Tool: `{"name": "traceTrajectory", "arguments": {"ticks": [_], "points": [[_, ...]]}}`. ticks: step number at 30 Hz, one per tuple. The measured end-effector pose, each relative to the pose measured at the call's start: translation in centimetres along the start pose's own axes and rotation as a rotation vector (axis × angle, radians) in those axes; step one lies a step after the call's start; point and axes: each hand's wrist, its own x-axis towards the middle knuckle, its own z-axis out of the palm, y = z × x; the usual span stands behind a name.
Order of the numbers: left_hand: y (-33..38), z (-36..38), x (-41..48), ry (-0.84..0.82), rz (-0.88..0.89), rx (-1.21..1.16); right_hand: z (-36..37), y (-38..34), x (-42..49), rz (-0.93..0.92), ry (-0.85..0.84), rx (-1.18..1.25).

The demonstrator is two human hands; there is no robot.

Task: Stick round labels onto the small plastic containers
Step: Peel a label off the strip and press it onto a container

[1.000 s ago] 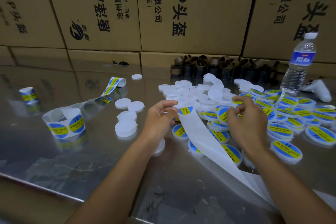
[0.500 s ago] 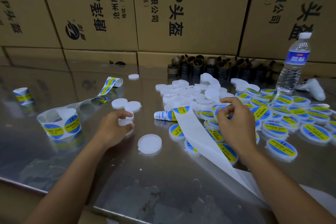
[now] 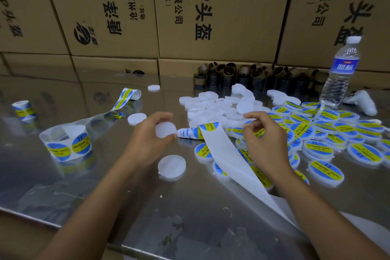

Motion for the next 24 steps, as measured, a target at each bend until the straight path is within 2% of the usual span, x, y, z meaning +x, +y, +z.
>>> {"name": "traceTrajectory", "arguments": {"ticks": [4, 7, 12, 15, 18, 21, 24], "points": [[3.5, 1.9, -0.1, -0.098, 0.126, -0.132, 0.4, -1.0, -0.5, 0.098, -0.145, 0.235], [5.8, 3.5, -0.3, -0.157, 0.23, -0.144, 0.4, -1.3, -0.5, 0.181, -0.247, 0.378], [7.6, 5.1, 0.1, -0.214, 0.298, -0.141, 0.3, -1.6, -0.2, 0.309, -0.25, 0.504], [7.7, 5.4, 0.3, -0.2, 0.218, -0.324, 0.3, -1.7, 0.1, 0.398, -0.195, 0.6], [7.2, 5.9, 0.2, -0.145, 0.024, -0.642, 0.6, -1.8, 0.0, 0.454, -0.21, 0.751], [6.8, 6.6, 0.2, -0.197, -0.191, -0.981, 0.9, -2.0, -0.4, 0.473, -0.282, 0.857], [6.7, 6.8, 0.3, -0.264, -0.279, -1.247, 1.3, -2.4, -0.7, 0.463, -0.329, 0.894]]}}
